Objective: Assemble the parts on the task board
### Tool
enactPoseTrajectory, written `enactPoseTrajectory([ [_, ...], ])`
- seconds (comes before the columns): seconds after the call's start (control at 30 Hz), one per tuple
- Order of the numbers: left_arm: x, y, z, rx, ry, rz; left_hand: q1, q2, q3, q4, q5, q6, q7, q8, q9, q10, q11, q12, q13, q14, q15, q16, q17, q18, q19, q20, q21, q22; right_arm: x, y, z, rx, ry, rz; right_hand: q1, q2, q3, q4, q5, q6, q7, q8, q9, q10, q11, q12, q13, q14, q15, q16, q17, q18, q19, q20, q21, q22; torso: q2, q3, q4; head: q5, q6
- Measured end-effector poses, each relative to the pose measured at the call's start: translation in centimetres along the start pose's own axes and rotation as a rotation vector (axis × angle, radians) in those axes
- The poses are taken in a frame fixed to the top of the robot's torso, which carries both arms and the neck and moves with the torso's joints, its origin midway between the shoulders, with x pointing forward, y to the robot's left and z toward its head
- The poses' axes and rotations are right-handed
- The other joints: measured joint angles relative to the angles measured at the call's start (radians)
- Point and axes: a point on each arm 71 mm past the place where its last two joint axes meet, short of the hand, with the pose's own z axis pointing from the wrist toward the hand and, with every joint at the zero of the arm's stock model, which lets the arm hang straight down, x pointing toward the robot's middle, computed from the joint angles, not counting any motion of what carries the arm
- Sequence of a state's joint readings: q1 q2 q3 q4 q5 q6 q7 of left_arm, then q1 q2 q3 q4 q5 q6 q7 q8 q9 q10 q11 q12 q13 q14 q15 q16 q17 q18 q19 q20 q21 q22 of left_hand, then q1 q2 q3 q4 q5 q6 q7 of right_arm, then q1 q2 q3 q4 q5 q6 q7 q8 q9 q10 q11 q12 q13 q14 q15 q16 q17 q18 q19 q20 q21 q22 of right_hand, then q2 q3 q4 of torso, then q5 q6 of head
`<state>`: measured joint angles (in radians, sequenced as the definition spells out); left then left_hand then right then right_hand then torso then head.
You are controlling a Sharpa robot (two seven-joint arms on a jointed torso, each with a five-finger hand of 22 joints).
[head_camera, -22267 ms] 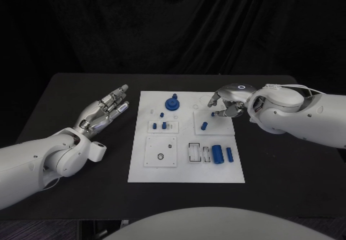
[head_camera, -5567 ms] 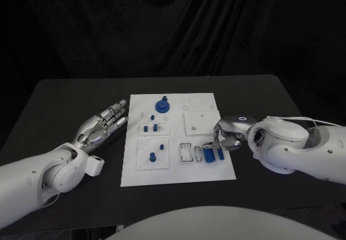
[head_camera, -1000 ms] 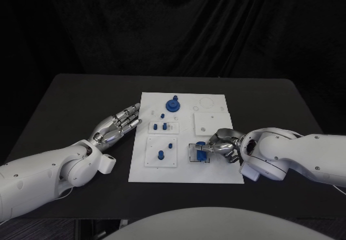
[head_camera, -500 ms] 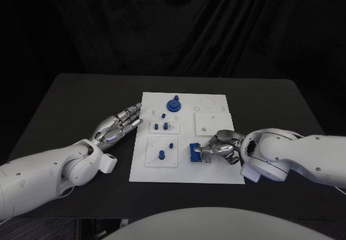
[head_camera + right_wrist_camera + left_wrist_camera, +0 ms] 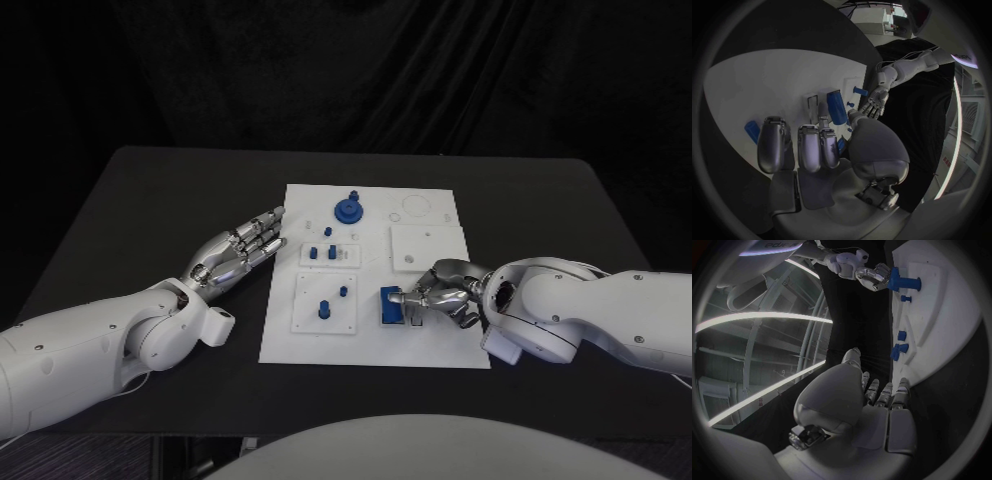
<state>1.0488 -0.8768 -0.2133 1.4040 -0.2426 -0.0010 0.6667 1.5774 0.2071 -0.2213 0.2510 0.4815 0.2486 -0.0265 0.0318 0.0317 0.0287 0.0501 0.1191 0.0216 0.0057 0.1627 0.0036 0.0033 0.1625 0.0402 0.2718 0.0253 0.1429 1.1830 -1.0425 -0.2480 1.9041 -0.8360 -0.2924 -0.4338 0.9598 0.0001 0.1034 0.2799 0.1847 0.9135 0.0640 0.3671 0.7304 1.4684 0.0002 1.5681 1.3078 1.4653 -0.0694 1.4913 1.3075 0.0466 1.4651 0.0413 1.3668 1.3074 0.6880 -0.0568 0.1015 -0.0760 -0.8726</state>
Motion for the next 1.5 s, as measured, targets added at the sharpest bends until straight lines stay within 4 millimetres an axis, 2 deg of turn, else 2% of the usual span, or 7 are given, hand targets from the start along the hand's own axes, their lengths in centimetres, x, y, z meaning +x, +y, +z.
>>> enactPoseTrajectory([
  [0.13, 0.0, 0.0, 0.0, 0.000, 0.000, -0.001, 0.000, 0.000, 0.000, 0.000, 0.000, 0.000, 0.000, 0.000, 0.000, 0.000, 0.000, 0.000, 0.000, 0.000, 0.000, 0.000, 0.000, 0.000, 0.000, 0.000, 0.000, 0.000, 0.0, 0.1, -0.1, -0.018, -0.009, 0.005, 0.024, 0.019, -0.010, -0.010, 0.035, -0.024, -0.002, 0.045, 0.036, -0.004, -0.004, 0.000, 0.000, 0.000, 0.000, 0.000, 0.000, 0.000, 0.000, 0.000, 0.000, 0.000, 0.000, 0.0000, 0.0000, 0.002, 0.000],
  [0.23, 0.0, 0.0, 0.0, 0.000, 0.000, -0.001, 0.000, 0.000, 0.000, 0.000, -0.004, 0.000, 0.000, 0.000, 0.000, 0.000, 0.000, 0.000, 0.000, 0.000, 0.000, 0.000, 0.000, 0.000, 0.002, 0.002, 0.000, 0.001, -0.1, 0.3, -0.4, -0.047, -0.028, 0.003, 0.077, 0.007, -0.012, -0.047, 0.055, -0.054, 0.000, 0.072, 0.059, -0.004, -0.004, 0.000, 0.000, 0.000, 0.000, 0.006, 0.000, 0.000, 0.000, 0.000, 0.007, 0.000, 0.000, 0.0000, -0.0001, 0.007, 0.000],
  [0.57, -0.1, 0.0, -0.2, -0.001, -0.003, -0.001, 0.000, 0.000, 0.000, 0.000, -0.004, 0.000, 0.000, 0.000, 0.000, 0.000, 0.000, 0.000, 0.000, 0.000, 0.000, 0.000, 0.000, 0.000, 0.004, 0.004, 0.000, 0.009, -1.4, 1.6, -2.5, -0.296, -0.245, -0.205, 0.190, -0.036, -0.026, -0.121, 0.078, -0.146, 0.022, 0.078, 0.066, -0.002, 0.006, 0.000, 0.000, 0.001, 0.006, 0.015, 0.000, 0.000, 0.000, 0.000, 0.028, 0.000, 0.000, -0.0001, -0.0001, 0.015, 0.000],
  [0.77, -0.1, 0.1, -0.2, -0.001, -0.003, -0.001, 0.000, 0.000, 0.000, 0.000, -0.004, 0.000, 0.000, 0.000, 0.000, 0.000, 0.000, 0.004, 0.000, 0.004, 0.004, 0.000, 0.000, 0.000, 0.004, 0.004, 0.000, 0.010, -1.8, 2.0, -3.3, -0.408, -0.343, -0.385, 0.257, -0.047, -0.037, -0.137, 0.038, -0.276, 0.040, 0.090, 0.074, -0.002, 0.013, 0.000, 0.000, 0.000, 0.010, 0.015, 0.000, 0.000, 0.000, 0.011, 0.006, 0.000, 0.000, -0.0002, 0.0000, 0.016, 0.000],
  [1.0, -0.1, 0.1, -0.3, -0.001, -0.003, -0.001, 0.000, 0.000, 0.000, 0.000, -0.004, 0.000, 0.000, 0.000, 0.000, 0.000, 0.000, 0.004, 0.000, 0.004, 0.004, 0.000, 0.000, 0.000, 0.004, 0.004, 0.000, 0.010, -0.8, 1.6, -3.3, -0.467, -0.372, -0.527, 0.371, -0.062, -0.023, -0.150, 0.042, -0.560, 0.045, 0.104, 0.051, -0.002, 0.013, 0.000, 0.000, 0.000, 0.010, 0.015, 0.000, 0.000, 0.000, 0.011, -0.015, 0.000, 0.000, -0.0003, -0.0004, 0.019, 0.000],
  [1.17, -0.2, 0.0, -0.4, -0.002, -0.005, -0.001, 0.000, 0.000, 0.000, 0.000, -0.004, 0.000, 0.000, 0.000, 0.000, 0.000, 0.000, 0.004, 0.001, 0.004, 0.004, 0.000, 0.000, 0.000, 0.004, 0.004, 0.000, 0.010, 0.0, 1.3, -2.9, -0.489, -0.370, -0.594, 0.424, -0.115, 0.038, -0.094, 0.011, -0.640, 0.041, 0.110, -0.007, -0.002, 0.013, 0.000, 0.000, 0.000, 0.010, 0.007, 0.000, 0.000, 0.000, 0.011, -0.025, 0.000, 0.000, -0.0003, -0.0005, 0.021, 0.000],
  [1.5, -0.2, 0.0, -0.4, -0.002, -0.004, -0.002, 0.000, 0.000, 0.000, 0.000, -0.004, 0.011, 0.010, 0.000, 0.001, 0.000, 0.000, 0.004, 0.001, 0.004, 0.004, 0.000, 0.000, 0.000, 0.004, 0.003, 0.000, 0.007, 0.9, 1.0, -2.2, -0.502, -0.361, -0.645, 0.447, -0.173, 0.030, 0.012, -0.041, -0.662, 0.041, 0.133, -0.112, -0.006, 0.009, 0.000, 0.000, 0.000, 0.010, 0.003, 0.000, 0.000, 0.000, 0.011, -0.033, 0.000, 0.000, -0.0003, -0.0002, 0.023, 0.000],
])
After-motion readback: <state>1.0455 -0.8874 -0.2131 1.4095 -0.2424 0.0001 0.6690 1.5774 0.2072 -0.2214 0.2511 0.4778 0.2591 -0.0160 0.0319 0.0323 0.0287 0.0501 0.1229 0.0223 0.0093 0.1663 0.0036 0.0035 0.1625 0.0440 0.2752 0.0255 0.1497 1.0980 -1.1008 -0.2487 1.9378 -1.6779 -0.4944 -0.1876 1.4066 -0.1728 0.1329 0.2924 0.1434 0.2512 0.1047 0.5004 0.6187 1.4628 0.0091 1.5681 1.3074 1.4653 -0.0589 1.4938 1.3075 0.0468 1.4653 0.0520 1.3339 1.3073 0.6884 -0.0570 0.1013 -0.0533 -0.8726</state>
